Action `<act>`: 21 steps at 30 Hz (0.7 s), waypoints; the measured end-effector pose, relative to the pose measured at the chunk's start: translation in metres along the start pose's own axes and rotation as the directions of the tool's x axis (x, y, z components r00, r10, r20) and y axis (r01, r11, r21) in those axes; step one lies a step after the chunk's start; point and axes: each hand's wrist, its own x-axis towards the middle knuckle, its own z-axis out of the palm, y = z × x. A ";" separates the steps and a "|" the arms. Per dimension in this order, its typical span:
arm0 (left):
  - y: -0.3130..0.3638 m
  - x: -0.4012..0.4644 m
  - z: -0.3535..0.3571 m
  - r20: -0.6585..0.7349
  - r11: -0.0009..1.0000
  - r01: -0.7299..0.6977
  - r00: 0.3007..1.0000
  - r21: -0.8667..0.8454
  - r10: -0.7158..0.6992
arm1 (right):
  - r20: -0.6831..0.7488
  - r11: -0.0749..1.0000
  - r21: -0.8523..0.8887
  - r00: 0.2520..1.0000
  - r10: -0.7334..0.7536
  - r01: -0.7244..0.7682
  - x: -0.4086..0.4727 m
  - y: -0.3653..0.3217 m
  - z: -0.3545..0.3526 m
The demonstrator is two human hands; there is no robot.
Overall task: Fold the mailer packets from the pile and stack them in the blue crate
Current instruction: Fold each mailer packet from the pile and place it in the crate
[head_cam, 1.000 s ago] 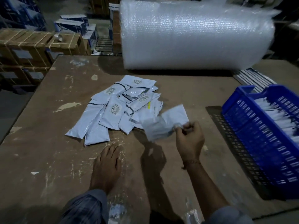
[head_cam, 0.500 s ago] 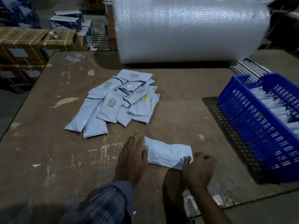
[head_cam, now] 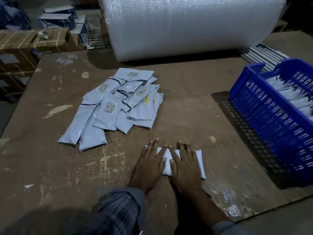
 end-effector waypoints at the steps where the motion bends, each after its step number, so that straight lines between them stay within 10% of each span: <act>1: 0.000 0.001 -0.001 -0.013 1.000 0.001 1.000 -0.012 -0.001 | 0.010 1.000 -0.005 1.000 0.003 -0.003 0.002 0.001 0.002; 21: 0.000 0.000 0.004 0.044 0.987 -0.008 0.999 0.158 0.002 | -0.025 0.997 -0.001 0.997 0.077 -0.077 -0.005 0.001 0.011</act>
